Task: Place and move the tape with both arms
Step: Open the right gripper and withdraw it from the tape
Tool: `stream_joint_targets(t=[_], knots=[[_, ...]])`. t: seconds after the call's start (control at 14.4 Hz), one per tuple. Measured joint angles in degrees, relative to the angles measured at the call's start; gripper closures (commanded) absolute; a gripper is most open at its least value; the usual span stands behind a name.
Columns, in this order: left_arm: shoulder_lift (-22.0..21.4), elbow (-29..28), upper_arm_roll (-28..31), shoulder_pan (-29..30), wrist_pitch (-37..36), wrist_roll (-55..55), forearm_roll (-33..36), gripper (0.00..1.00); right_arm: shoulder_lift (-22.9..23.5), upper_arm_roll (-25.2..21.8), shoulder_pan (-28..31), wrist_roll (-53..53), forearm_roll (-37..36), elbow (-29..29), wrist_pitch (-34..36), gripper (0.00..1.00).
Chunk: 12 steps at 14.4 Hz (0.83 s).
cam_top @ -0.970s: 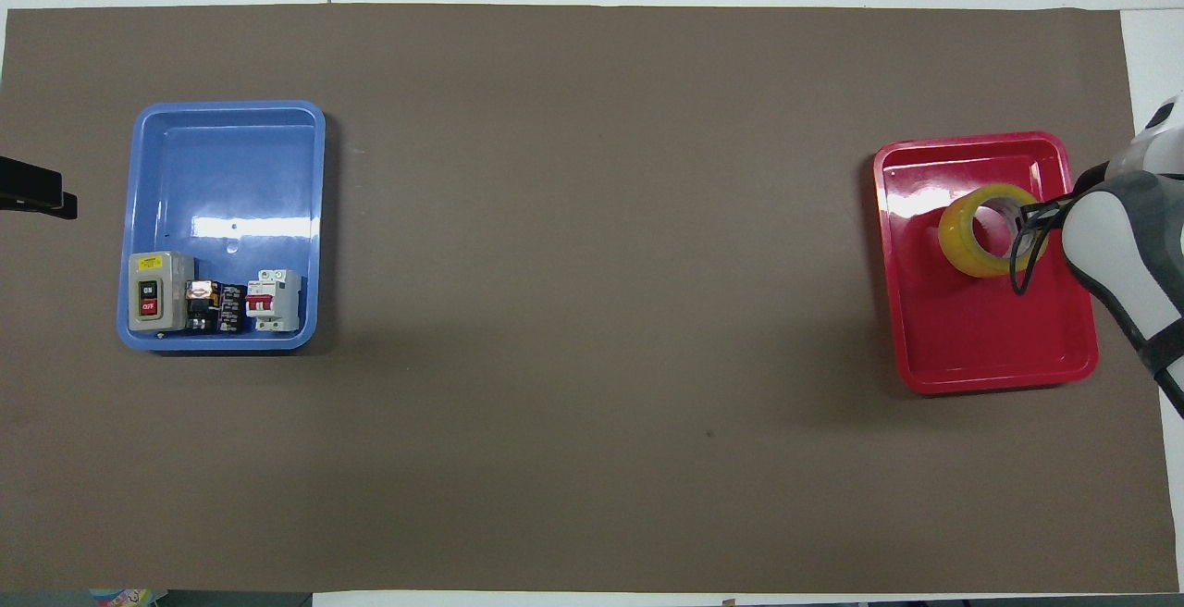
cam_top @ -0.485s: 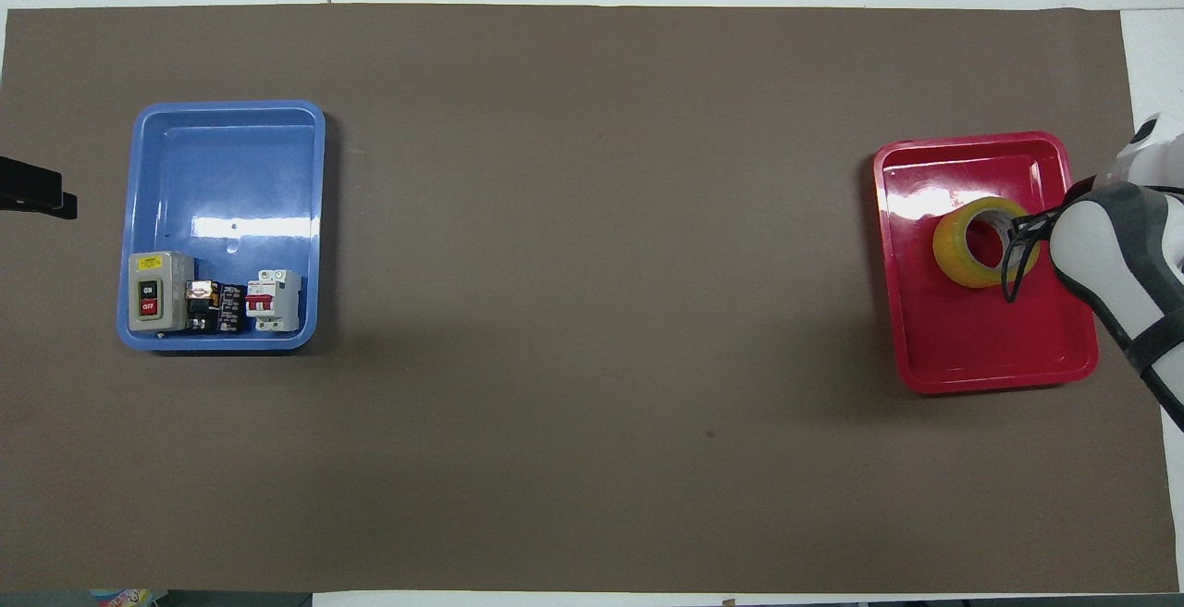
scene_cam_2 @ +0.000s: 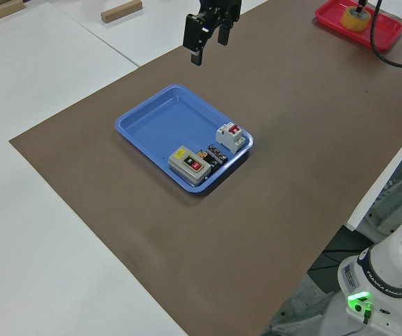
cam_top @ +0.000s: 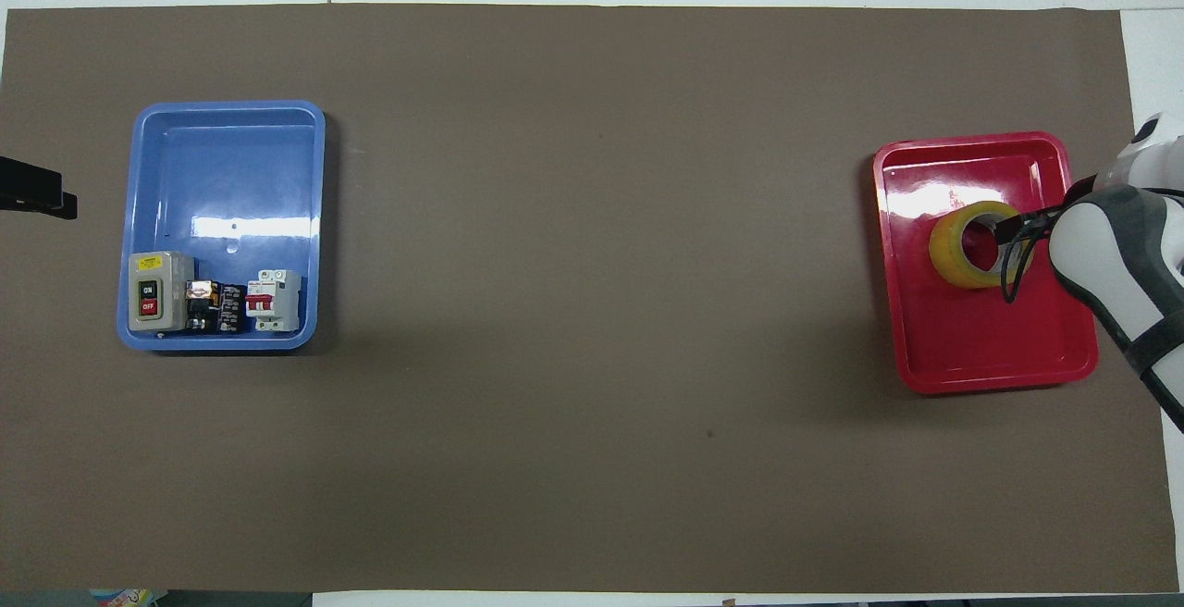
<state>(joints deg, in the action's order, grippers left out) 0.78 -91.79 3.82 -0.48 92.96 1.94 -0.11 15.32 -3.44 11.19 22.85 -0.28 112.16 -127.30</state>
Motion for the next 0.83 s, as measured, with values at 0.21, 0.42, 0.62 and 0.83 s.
stream_joint_targets(t=[0.21, 0.42, 0.62, 0.83], knots=[[0.0, 0.0, 0.0, 0.0, 0.0, 0.0, 0.0, 0.00, -3.0, 0.6, -0.7, -0.1, 0.0, -5.6, 9.7, 0.00], [0.0, 0.0, 0.0, 0.0, 0.0, 0.0, 0.0, 0.00, -6.7, 0.7, -3.2, -4.5, 0.1, -13.0, 20.4, 0.00], [0.0, 0.0, 0.0, 0.0, 0.0, 0.0, 0.0, 0.00, -9.7, 0.9, -7.4, -12.6, 0.1, -19.5, 30.4, 0.00], [0.0, 0.0, 0.0, 0.0, 0.0, 0.0, 0.0, 0.00, -13.0, 1.1, -9.7, -15.8, 0.1, -22.7, 36.2, 0.00]])
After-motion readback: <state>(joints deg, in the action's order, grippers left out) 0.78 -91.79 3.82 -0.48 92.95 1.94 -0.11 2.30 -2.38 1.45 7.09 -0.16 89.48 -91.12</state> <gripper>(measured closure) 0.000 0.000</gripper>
